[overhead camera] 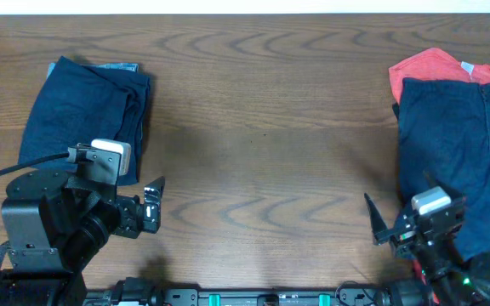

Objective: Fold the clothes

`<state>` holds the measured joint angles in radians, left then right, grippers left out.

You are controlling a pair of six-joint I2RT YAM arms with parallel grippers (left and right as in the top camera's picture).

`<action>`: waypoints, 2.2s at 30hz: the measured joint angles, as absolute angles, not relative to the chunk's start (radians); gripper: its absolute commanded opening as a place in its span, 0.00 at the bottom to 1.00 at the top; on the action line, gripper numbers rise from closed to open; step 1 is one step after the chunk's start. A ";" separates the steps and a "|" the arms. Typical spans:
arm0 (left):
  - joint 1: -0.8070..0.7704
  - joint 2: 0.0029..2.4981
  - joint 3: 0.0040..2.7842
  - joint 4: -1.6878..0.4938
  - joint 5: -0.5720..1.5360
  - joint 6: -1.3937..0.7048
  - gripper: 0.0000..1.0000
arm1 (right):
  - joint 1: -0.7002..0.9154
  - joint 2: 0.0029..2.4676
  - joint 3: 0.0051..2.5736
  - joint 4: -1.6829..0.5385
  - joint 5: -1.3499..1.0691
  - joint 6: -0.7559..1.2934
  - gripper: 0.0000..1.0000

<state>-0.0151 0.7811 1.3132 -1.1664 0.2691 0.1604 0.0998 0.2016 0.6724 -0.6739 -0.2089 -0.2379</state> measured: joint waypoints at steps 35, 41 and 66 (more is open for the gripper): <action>-0.015 0.783 1.313 -1.167 0.262 0.160 0.98 | 0.078 0.012 0.007 -0.046 -0.258 -0.192 0.99; -0.015 0.783 1.313 -1.167 0.262 0.160 0.98 | 0.078 0.012 0.007 -0.046 -0.258 -0.192 0.99; -0.025 0.651 1.149 -0.877 0.247 0.157 0.98 | 0.078 0.012 0.007 -0.046 -0.259 -0.192 0.99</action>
<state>-0.0246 0.6510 1.1492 -0.8772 0.2470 0.1566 0.0776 0.0120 0.0067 -0.0456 -0.2588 -0.1917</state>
